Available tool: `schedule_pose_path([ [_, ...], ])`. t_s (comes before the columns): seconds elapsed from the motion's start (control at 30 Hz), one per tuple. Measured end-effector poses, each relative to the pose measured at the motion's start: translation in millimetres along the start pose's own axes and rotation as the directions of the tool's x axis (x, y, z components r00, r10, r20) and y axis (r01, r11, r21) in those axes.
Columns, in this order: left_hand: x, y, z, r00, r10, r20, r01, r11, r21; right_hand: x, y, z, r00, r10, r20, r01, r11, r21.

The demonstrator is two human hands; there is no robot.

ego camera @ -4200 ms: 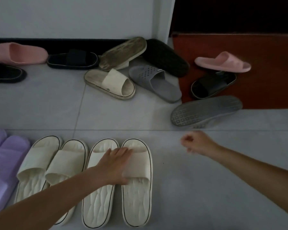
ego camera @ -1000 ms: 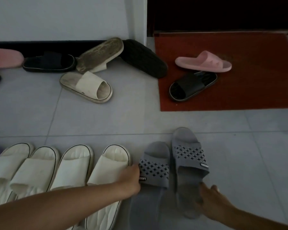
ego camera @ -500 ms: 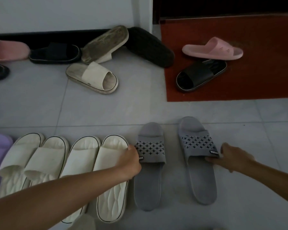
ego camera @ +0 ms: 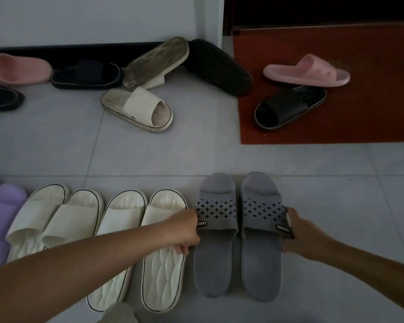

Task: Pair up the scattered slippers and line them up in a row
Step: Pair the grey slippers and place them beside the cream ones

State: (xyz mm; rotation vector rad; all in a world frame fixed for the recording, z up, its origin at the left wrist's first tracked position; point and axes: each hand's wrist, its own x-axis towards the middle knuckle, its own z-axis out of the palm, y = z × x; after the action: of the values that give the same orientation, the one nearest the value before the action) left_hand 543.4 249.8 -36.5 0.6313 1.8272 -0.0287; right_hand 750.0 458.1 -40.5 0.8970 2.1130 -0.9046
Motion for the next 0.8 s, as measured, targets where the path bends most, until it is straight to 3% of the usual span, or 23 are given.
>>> schedule_pose_path([
  [0.07, 2, 4, -18, 0.994, -0.027, 0.104, 0.021, 0.998, 0.060, 2, -4, -16, 0.997, -0.055, 0.060, 0.065, 0.982, -0.179],
  [0.13, 5, 7, -44, 0.996, -0.011, 0.089, 0.003, 0.996, 0.087, 8, -5, -38, 0.997, -0.068, -0.036, 0.055, 0.960, -0.275],
  [0.23, 7, 11, -76, 0.983, 0.103, -0.155, -0.086, 0.990, 0.109, 25, -8, -64, 0.940, -0.154, -0.303, 0.102, 0.978, -0.182],
  [0.3, 8, 11, -85, 0.934, 0.181, -0.309, -0.162, 0.983, 0.085, 35, -18, -68, 0.911, -0.225, -0.345, 0.174, 0.969, -0.173],
  [0.4, 11, 11, -86, 0.894, 0.230, -0.386, -0.210, 0.973, 0.094, 44, -44, -62, 0.888, -0.348, -0.302, 0.282, 0.928, -0.243],
  [0.67, 24, 6, -82, 0.920, 0.235, -0.314, -0.236, 0.971, 0.036, 63, -103, -33, 0.864, -0.494, -0.101, 0.428, 0.824, -0.371],
  [0.73, 32, -2, -99, 0.901, 0.196, -0.386, -0.205, 0.979, 0.019, 69, -111, -32, 0.875, -0.483, -0.027, 0.413, 0.776, -0.477],
  [0.8, 42, -11, -124, 0.857, 0.142, -0.495, -0.161, 0.987, 0.005, 77, -123, -36, 0.900, -0.435, -0.037, 0.363, 0.792, -0.491],
])
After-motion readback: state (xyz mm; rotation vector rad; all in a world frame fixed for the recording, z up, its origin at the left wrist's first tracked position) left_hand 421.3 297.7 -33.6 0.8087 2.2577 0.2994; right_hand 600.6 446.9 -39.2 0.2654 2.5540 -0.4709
